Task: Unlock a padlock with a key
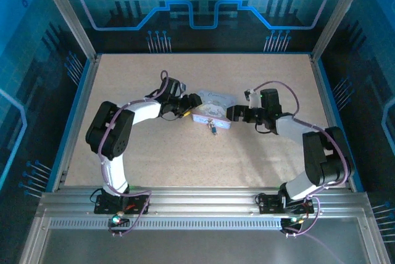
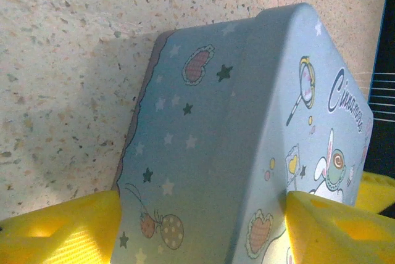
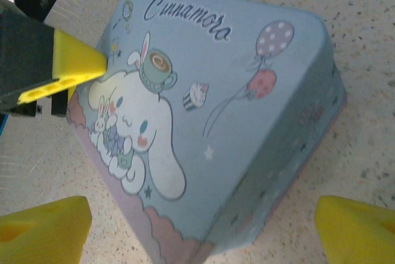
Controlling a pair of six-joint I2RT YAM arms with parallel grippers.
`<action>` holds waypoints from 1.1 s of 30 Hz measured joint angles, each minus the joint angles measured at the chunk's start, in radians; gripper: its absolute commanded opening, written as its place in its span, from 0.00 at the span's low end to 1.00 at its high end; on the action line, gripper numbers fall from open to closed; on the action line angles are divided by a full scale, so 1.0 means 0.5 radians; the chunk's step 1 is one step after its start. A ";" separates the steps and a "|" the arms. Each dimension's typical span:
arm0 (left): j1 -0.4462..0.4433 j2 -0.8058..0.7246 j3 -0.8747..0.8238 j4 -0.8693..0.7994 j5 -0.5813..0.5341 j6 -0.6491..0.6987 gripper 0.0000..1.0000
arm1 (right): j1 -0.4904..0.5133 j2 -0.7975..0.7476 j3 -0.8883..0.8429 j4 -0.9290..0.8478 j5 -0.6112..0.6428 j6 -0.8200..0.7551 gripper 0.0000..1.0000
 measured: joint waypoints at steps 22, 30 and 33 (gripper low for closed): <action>-0.025 -0.338 -0.378 0.002 -0.107 -0.072 0.71 | 0.150 0.630 0.579 0.191 -0.257 -0.002 0.92; -0.050 -0.418 -0.472 0.005 -0.121 -0.114 0.71 | 0.185 0.691 0.642 0.285 -0.247 0.014 0.94; -0.053 -0.439 -0.500 0.022 -0.124 -0.141 0.72 | 0.181 0.661 0.638 0.284 -0.194 -0.002 0.94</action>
